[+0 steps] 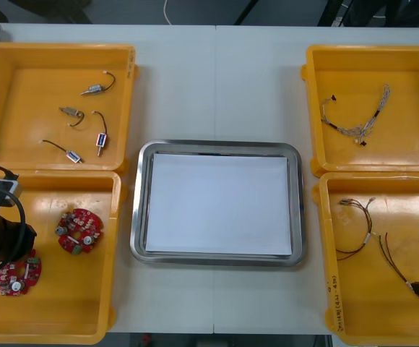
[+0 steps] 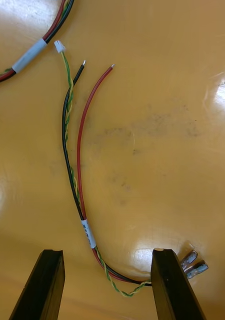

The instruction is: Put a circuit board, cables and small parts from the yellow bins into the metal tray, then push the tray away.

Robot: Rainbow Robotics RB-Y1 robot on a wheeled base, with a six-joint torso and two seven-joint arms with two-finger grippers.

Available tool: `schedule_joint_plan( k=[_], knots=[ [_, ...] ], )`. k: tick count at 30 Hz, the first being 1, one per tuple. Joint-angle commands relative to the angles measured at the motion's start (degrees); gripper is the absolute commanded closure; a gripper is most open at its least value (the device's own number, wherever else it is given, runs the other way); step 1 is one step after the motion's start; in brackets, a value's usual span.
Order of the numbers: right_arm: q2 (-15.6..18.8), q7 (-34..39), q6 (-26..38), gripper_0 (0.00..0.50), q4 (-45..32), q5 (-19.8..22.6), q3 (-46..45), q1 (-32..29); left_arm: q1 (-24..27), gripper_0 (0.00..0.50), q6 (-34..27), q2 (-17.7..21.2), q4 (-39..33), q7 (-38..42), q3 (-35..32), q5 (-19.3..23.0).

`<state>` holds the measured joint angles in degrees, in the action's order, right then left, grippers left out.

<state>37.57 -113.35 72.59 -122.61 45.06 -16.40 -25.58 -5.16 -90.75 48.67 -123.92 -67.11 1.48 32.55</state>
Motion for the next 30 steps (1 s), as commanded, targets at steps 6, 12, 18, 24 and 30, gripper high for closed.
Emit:
schedule_joint_plan(
  k=[6, 12, 18, 24, 30],
  knots=[
    [2.24, -1.52, -4.74, 0.000, 3.87, -2.08, 4.01, -1.49, -1.52, 0.000, 4.45, 1.78, 2.20, 2.77, 2.56, -1.61],
    [2.33, -0.99, -4.83, 0.000, 4.14, -3.05, 5.15, -1.40, -1.52, 0.000, 5.59, 1.78, 3.34, 2.95, 3.35, -2.75],
    [2.42, -0.91, -6.32, 0.000, 5.72, -3.57, 6.47, -1.22, -2.05, 0.000, 5.68, 1.78, 3.60, 2.95, 3.35, -2.75],
    [2.42, -0.64, -6.94, 0.000, 5.98, -4.19, 7.17, -1.22, -2.49, 0.000, 6.12, 1.78, 3.60, 2.95, 3.35, -2.58],
    [2.42, -0.38, -7.11, 0.000, 5.98, -4.80, 8.05, -1.13, -2.84, 0.000, 7.17, 1.78, 3.60, 2.95, 4.85, -3.98]
  ],
)
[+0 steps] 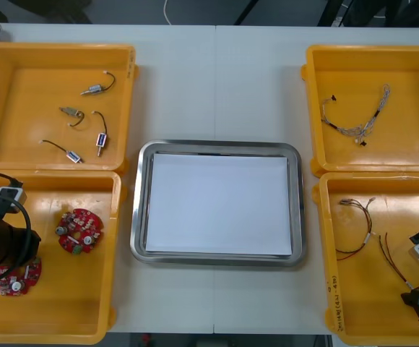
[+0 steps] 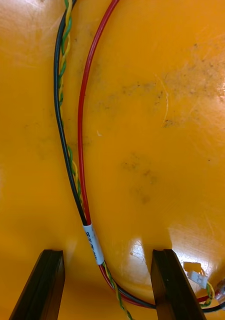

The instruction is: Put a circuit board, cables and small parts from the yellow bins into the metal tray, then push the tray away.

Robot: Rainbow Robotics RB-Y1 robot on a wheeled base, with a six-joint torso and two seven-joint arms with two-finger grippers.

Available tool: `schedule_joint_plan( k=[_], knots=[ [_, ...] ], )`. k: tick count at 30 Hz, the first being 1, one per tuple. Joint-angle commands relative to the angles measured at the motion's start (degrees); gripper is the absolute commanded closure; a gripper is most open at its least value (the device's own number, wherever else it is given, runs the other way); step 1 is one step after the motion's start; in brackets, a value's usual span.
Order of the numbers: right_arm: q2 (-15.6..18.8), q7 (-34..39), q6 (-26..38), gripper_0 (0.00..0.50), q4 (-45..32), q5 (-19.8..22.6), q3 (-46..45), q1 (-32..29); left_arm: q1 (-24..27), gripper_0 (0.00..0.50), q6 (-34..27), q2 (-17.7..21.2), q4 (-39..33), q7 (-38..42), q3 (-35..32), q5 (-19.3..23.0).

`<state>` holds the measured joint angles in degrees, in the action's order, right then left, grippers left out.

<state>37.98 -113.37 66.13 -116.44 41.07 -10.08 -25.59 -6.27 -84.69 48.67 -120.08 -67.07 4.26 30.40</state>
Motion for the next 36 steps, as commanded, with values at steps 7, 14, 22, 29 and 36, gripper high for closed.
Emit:
schedule_joint_plan(
  k=[7, 14, 22, 29, 36],
  knots=[
    [1.93, -0.19, -0.73, 0.000, -0.19, -0.99, 2.17, -1.22, -1.64, 0.000, 1.55, 1.78, -0.33, 3.27, 2.51, -2.19],
    [1.93, 0.08, -1.35, 0.224, -0.19, -1.26, 2.79, -1.13, -1.64, 0.181, 1.72, 1.87, -0.24, 3.09, 2.51, -2.28],
    [2.01, 0.08, -1.35, 0.500, -0.19, -1.43, 2.87, -1.22, -1.64, 0.500, 1.99, 1.78, -0.33, 2.65, 2.51, -2.10],
    [1.93, -0.63, -1.09, 0.500, -0.63, -1.52, 0.41, -0.78, -1.56, 0.500, 2.08, 1.87, -0.33, 2.47, 2.51, -2.10],
    [2.01, -1.51, 3.40, 0.500, -3.27, -0.82, -3.81, -0.08, -1.38, 0.500, 1.37, 1.78, -1.04, 2.30, 1.36, -2.01]
  ],
)
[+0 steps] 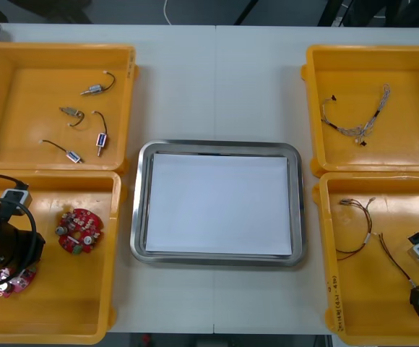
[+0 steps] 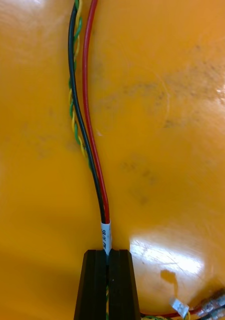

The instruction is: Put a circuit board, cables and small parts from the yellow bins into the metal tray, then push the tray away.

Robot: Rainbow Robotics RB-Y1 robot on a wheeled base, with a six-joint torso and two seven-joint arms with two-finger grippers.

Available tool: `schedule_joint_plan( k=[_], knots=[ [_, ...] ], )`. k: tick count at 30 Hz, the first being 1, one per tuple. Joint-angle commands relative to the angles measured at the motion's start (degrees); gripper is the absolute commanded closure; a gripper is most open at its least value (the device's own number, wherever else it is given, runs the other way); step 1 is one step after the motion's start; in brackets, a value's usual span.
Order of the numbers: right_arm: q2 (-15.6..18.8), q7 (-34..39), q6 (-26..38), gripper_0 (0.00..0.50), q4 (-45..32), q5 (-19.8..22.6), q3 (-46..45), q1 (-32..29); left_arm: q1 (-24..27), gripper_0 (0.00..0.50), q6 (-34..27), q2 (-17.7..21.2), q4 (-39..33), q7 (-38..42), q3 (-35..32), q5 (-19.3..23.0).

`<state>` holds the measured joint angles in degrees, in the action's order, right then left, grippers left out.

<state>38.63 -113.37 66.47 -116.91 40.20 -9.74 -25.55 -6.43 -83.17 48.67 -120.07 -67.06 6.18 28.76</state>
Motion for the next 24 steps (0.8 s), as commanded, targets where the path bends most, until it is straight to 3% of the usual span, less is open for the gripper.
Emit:
schedule_joint_plan(
  k=[1, 11, 18, 24],
  knots=[
    [1.36, -1.60, 4.55, 0.500, -3.68, 0.23, -5.20, -0.03, -1.22, 0.500, -0.50, 1.78, -1.31, 2.11, -1.00, -0.11],
    [1.27, -0.63, 21.42, 0.500, -12.38, 2.34, -14.34, 3.22, 0.01, 0.500, -6.30, 1.87, -4.21, 1.06, -5.66, 2.97],
    [1.36, 0.16, 31.36, 0.500, -15.81, 10.60, -21.02, 6.74, 2.56, 0.500, -13.86, 1.87, -7.46, 0.27, -11.11, 8.33],
    [1.36, 0.69, 39.35, 0.500, -18.97, 14.29, -25.33, 10.69, 5.73, 0.500, -19.40, 2.66, -9.92, -0.52, -14.80, 13.78]
  ],
)
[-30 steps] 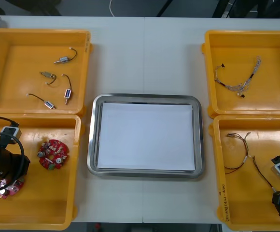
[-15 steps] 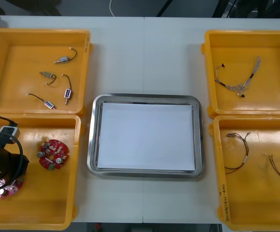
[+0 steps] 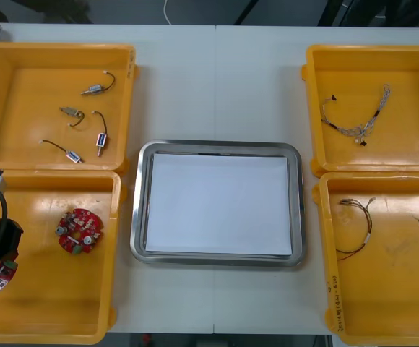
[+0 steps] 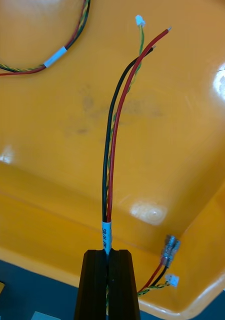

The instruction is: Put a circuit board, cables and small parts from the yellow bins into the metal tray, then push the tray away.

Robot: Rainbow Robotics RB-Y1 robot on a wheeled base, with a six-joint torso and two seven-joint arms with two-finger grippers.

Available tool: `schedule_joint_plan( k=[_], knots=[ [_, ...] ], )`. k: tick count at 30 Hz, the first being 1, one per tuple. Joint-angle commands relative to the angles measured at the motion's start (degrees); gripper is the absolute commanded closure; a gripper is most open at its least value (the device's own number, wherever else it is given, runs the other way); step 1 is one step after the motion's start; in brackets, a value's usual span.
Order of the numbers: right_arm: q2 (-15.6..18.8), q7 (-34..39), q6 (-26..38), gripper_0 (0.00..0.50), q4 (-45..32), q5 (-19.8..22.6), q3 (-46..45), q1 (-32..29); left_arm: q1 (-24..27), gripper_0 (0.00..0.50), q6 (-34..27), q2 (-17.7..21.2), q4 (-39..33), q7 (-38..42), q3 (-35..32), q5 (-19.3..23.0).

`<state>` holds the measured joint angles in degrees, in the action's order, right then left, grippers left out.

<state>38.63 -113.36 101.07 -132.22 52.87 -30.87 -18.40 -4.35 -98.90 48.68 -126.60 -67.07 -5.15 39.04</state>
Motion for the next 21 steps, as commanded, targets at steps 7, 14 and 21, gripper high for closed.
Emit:
schedule_joint_plan(
  k=[7, 14, 21],
  knots=[
    [1.36, 1.82, 8.93, 0.500, -8.14, 1.71, -5.52, 9.78, 8.66, 0.500, -9.20, 4.14, -5.85, -0.61, -5.31, 9.74],
    [2.67, 2.53, 8.93, 0.500, -11.40, 3.03, -5.08, 14.27, 13.05, 0.500, -11.05, 5.29, -7.17, -0.52, -5.57, 17.30],
    [7.16, 3.14, 8.93, 0.500, -11.40, 6.90, -3.50, 15.41, 17.36, 0.500, -11.10, 5.46, -7.25, -0.70, -5.22, 23.45]
  ],
)
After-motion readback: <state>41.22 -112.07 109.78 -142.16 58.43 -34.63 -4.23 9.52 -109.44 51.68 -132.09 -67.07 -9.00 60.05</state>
